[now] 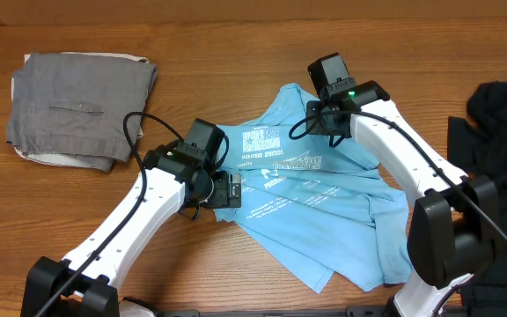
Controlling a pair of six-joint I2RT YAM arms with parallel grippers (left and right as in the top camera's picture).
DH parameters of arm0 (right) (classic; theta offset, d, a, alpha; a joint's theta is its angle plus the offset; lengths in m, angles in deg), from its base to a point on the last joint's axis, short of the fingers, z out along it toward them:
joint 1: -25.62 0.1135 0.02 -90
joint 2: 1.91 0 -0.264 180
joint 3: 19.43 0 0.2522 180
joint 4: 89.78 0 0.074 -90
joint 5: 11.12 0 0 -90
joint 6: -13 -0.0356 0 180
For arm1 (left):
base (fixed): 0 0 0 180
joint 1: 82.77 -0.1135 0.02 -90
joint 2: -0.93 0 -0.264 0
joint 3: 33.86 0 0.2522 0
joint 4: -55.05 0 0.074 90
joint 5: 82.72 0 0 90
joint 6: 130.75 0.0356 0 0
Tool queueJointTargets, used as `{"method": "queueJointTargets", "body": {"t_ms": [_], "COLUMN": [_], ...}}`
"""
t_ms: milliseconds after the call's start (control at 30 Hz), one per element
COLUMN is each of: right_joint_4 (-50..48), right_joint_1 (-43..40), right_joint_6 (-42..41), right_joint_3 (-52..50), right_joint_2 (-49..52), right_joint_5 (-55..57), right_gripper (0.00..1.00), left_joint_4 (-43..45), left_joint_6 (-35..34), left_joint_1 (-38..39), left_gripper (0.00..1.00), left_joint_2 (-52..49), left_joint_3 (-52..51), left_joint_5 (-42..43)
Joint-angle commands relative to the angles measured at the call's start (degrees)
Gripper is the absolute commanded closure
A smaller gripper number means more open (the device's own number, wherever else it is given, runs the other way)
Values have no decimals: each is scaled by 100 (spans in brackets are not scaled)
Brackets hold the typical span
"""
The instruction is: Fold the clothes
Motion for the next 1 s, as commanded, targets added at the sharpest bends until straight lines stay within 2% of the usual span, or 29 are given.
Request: {"method": "queueJointTargets", "body": {"t_ms": [0, 233, 400, 800, 933, 967], "right_joint_4": [-98, -848, -1853, -3930, -4380, -4474], "right_joint_1": [-149, -660, -1019, -1360, -1480, -1508], "right_joint_6": [96, 476, 859, 1458, 1458, 1458], "right_joint_3": [136, 133, 133, 133, 136, 138], "right_joint_2": [-20, -13, 96, 1633, 1711, 1711], "right_joint_5": [754, 730, 396, 304, 304, 308], "right_gripper": [96, 96, 96, 96, 96, 93], "left_joint_4": [7, 7, 9, 7, 9, 7], "left_joint_6": [-37, -37, -37, -37, -37, -37], "left_joint_1": [2, 2, 2, 2, 2, 2], "left_gripper": [0, 0, 0, 0, 0, 0], "left_joint_2": [-37, -37, -37, -37, -37, -37], "left_joint_3": [-35, -35, -35, -35, -35, -35], "left_joint_5": [-42, -42, -42, -42, -42, -42]}}
